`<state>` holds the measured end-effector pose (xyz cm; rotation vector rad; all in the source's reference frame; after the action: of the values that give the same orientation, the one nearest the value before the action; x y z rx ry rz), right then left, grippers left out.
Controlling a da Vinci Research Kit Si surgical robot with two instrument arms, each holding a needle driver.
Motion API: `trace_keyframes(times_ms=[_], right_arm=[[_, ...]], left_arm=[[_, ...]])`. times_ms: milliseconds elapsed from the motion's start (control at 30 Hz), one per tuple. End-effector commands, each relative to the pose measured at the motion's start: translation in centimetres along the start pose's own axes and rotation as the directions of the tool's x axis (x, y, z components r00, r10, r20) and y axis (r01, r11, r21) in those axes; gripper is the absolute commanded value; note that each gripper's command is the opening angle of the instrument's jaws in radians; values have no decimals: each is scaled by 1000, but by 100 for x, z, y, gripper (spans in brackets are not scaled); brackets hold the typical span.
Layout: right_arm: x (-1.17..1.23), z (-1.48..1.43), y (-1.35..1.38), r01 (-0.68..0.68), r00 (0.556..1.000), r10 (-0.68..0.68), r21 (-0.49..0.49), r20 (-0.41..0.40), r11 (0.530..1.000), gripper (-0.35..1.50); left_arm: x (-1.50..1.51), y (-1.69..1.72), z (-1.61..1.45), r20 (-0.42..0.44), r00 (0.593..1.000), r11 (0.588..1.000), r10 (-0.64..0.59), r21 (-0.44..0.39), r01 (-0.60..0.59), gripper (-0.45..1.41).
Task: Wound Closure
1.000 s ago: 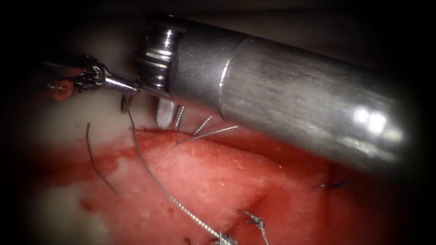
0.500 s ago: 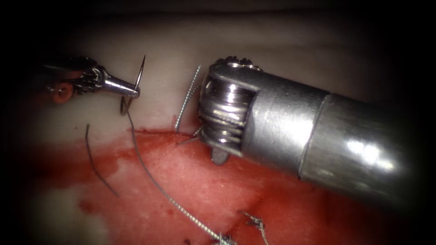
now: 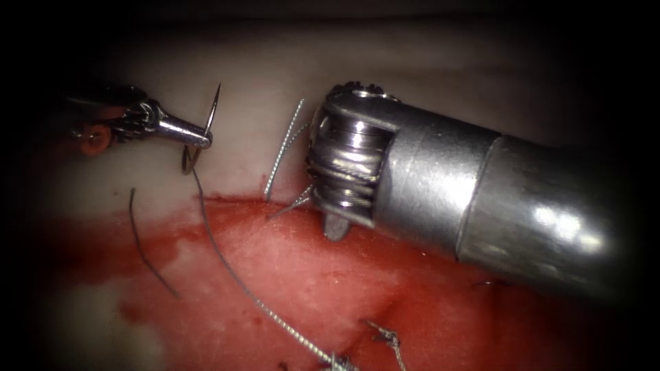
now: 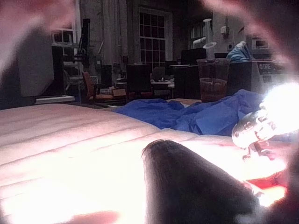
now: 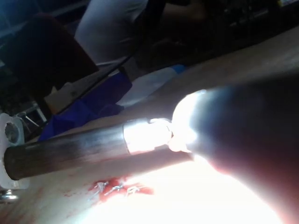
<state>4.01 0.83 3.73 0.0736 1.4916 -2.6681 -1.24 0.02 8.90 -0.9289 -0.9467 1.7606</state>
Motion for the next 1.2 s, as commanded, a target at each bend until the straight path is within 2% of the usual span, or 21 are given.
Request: trace_keyframes(times_ms=[33, 333, 567, 733, 867, 967, 1000, 1033, 1067, 1100, 1200], right_arm=[[-5, -13, 0, 2, 1000, -2, -1, 10, 1000, -35], [11, -27, -10, 11, 1000, -11, 10, 16, 1000, -35], [42, -46, -15, 33, 998, -31, -37, 62, 999, -35], [72, -54, -22, 99, 984, -76, -141, 159, 985, -35], [88, -54, -27, 210, 953, -155, -200, 261, 957, -35], [94, -54, -32, 425, 852, -322, -187, 413, 886, -35], [95, -55, -33, 521, 787, -409, -144, 463, 841, -35], [95, -55, -33, 584, 737, -474, -102, 482, 805, -25], [94, -54, -34, 651, 675, -546, -52, 496, 757, -1], [92, -55, -34, 726, 588, -628, 10, 509, 687, 29], [84, -56, -37, 806, 459, -712, 89, 531, 585, 54]], left_arm=[[15, 4, -6, -8, 1000, 1000, 6, 1, -6, -45], [15, 4, -6, -7, 1000, 1000, 7, 1, -7, -45], [15, 5, -6, -7, 1000, 1000, 6, 1, -6, -45], [15, 5, -6, -7, 1000, 1000, 6, 1, -6, -45], [15, 5, -6, -8, 1000, 1000, 6, 1, -6, -45], [16, 5, -5, -8, 1000, 1000, 6, 1, -6, -45], [16, 5, -5, -8, 1000, 1000, 6, 1, -6, -45], [16, 5, -5, -8, 1000, 1000, 6, 1, -6, -45], [16, 5, -5, -8, 1000, 1000, 6, 1, -6, -45], [16, 5, -5, -8, 1000, 1000, 6, 1, -6, -45], [16, 5, -5, -8, 1000, 1000, 6, 1, -6, -45]])
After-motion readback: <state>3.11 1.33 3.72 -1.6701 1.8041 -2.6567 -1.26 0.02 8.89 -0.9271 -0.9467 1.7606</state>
